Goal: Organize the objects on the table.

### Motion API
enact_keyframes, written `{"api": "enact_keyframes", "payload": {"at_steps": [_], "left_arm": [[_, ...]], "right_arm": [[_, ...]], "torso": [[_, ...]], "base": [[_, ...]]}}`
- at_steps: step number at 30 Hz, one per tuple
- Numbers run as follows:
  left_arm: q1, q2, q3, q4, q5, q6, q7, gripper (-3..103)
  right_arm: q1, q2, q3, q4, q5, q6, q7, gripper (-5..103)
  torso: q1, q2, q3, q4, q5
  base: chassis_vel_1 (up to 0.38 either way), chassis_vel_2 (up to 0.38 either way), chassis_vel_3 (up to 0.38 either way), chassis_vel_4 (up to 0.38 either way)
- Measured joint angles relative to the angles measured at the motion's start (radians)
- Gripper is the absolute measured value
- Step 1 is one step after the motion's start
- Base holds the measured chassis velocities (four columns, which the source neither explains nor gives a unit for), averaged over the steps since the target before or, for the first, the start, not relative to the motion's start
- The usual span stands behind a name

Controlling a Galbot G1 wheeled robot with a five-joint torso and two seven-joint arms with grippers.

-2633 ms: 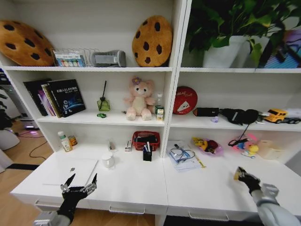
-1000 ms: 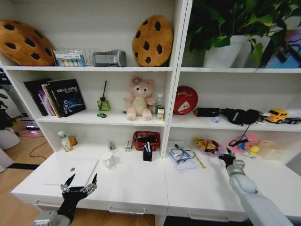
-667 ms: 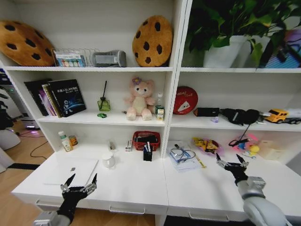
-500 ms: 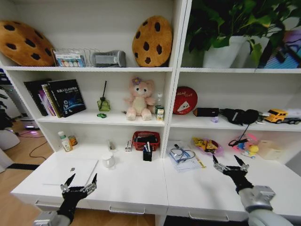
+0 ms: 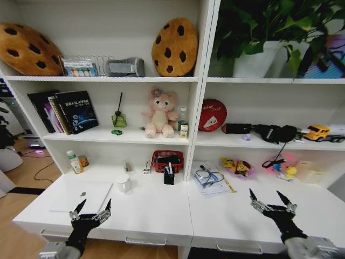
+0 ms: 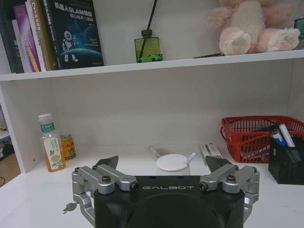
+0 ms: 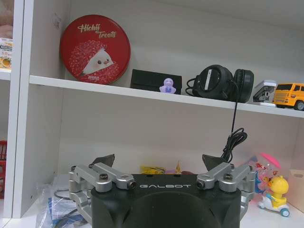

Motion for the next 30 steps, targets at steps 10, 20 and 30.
{"api": "enact_keyframes", "payload": {"at_steps": [10, 20, 30], "left_arm": [[0.000, 0.000, 0.000, 0.000, 0.000, 0.000, 0.000, 100], [0.000, 0.000, 0.000, 0.000, 0.000, 0.000, 0.000, 100], [0.000, 0.000, 0.000, 0.000, 0.000, 0.000, 0.000, 100]], "right_arm": [[0.005, -0.002, -0.003, -0.006, 0.000, 0.001, -0.001, 100], [0.007, -0.003, -0.004, -0.008, 0.000, 0.001, -0.001, 100], [0.008, -0.003, -0.004, -0.009, 0.000, 0.001, -0.001, 100]], "torso": [[0.000, 0.000, 0.000, -0.0001, 0.0000], [0.000, 0.000, 0.000, -0.0002, -0.0002], [0.000, 0.000, 0.000, -0.0001, 0.0002]], "base": [[0.000, 0.000, 0.000, 0.000], [0.114, 0.131, -0.139, -0.121], [0.251, 0.258, -0.253, -0.251]]}}
